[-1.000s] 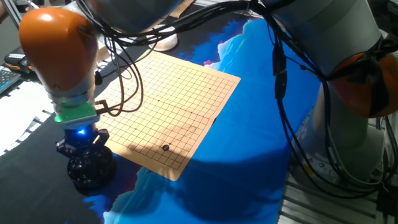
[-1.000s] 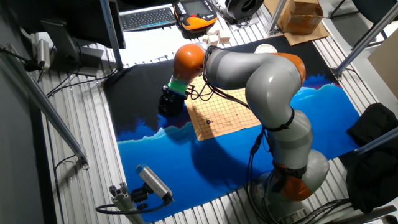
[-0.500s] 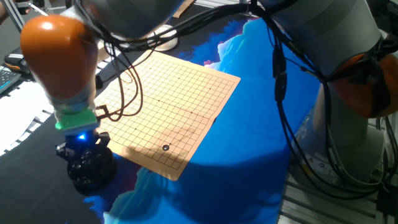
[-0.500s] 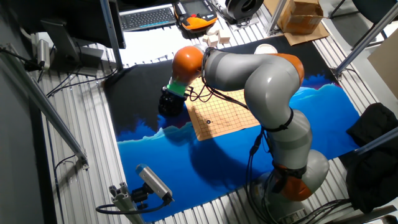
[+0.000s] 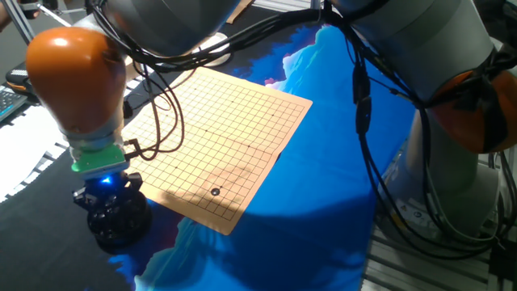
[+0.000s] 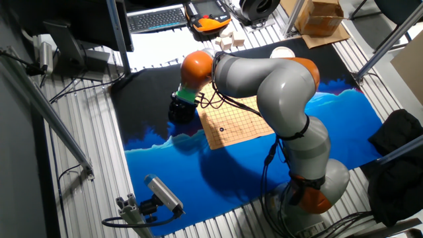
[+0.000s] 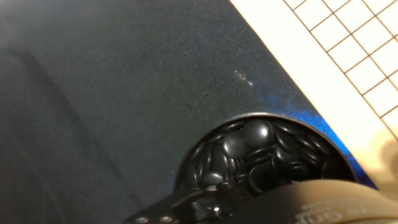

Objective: Play the first move as black on the 3-4 point in the upper right corner of the Go board

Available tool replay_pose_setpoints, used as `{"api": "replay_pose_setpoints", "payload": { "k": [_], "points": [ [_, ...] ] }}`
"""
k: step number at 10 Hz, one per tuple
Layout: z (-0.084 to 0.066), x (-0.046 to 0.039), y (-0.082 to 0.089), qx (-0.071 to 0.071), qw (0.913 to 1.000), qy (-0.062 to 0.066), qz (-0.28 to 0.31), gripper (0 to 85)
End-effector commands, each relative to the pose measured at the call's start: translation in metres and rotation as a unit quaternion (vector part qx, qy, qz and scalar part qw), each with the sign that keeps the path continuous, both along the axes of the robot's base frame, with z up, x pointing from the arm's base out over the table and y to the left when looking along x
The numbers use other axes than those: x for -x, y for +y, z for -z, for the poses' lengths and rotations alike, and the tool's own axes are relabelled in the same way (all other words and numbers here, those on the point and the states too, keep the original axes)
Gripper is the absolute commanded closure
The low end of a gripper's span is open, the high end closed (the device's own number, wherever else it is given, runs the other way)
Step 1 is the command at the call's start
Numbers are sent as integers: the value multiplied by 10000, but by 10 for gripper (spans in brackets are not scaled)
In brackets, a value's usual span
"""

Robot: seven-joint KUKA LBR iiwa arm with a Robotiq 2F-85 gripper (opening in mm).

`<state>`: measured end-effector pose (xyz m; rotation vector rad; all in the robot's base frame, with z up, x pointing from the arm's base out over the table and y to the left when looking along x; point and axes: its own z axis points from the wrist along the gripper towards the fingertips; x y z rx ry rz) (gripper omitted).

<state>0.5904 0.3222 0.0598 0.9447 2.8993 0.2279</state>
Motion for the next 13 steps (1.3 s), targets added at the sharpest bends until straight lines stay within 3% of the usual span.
{"api": "replay_pose_setpoints", "payload": {
  "k": [1, 3, 7, 10, 13],
  "points": [
    [-42, -6, -17, -37, 10000, 32, -7, 510],
    [-60, -10, -28, -34, 10000, 42, -14, 510],
    [58, 5, 6, -12, 10000, -41, 30, 510],
    [120, 14, 21, -71, 9999, -65, 36, 510],
    [93, 15, 23, -56, 10000, -58, 14, 510]
  ]
}}
